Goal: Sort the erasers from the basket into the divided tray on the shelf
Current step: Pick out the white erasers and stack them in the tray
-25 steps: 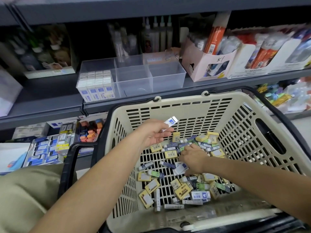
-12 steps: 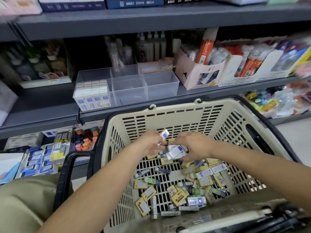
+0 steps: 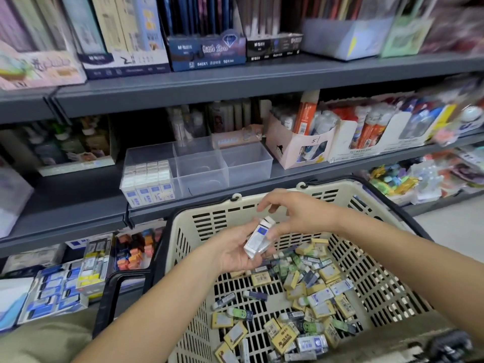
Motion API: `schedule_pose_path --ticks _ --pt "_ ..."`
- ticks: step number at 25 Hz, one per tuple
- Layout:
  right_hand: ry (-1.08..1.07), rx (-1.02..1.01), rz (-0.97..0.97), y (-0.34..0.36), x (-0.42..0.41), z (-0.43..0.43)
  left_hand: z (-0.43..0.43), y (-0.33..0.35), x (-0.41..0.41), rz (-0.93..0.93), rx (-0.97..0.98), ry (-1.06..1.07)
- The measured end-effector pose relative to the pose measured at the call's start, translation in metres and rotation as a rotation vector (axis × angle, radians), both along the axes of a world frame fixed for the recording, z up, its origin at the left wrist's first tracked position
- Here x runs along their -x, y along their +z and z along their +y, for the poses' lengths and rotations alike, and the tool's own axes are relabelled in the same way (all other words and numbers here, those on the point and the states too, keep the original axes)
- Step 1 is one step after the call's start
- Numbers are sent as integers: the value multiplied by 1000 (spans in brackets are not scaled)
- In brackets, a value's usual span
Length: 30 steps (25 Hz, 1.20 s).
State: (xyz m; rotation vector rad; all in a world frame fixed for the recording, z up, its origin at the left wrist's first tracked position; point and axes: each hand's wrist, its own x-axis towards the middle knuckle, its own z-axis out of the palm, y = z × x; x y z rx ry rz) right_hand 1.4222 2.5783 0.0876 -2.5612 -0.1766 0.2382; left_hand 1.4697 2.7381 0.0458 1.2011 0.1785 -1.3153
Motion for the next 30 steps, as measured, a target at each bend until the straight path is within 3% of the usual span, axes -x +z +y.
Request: schedule_pose_path --ticks 4,8,12,16,21,26,30 --pt "-187 49 -46 1 -18 19 14 18 -9 -72 47 82" --pt "-402 -395 58 9 -44 41 36 31 -31 -244 130 198" --pt "-436 -580 -117 30 -80 64 70 42 -61 -419 123 386" --pt "-416 -745 -161 39 -119 82 108 51 -87 -544 163 612" --pt "-506 -623 -225 29 -154 104 137 60 -104 -660 193 670" --pt "-372 -40 -443 25 -171 122 153 56 -121 -584 140 743" --pt "-289 139 -498 30 -177 132 155 52 -127 -535 145 744"
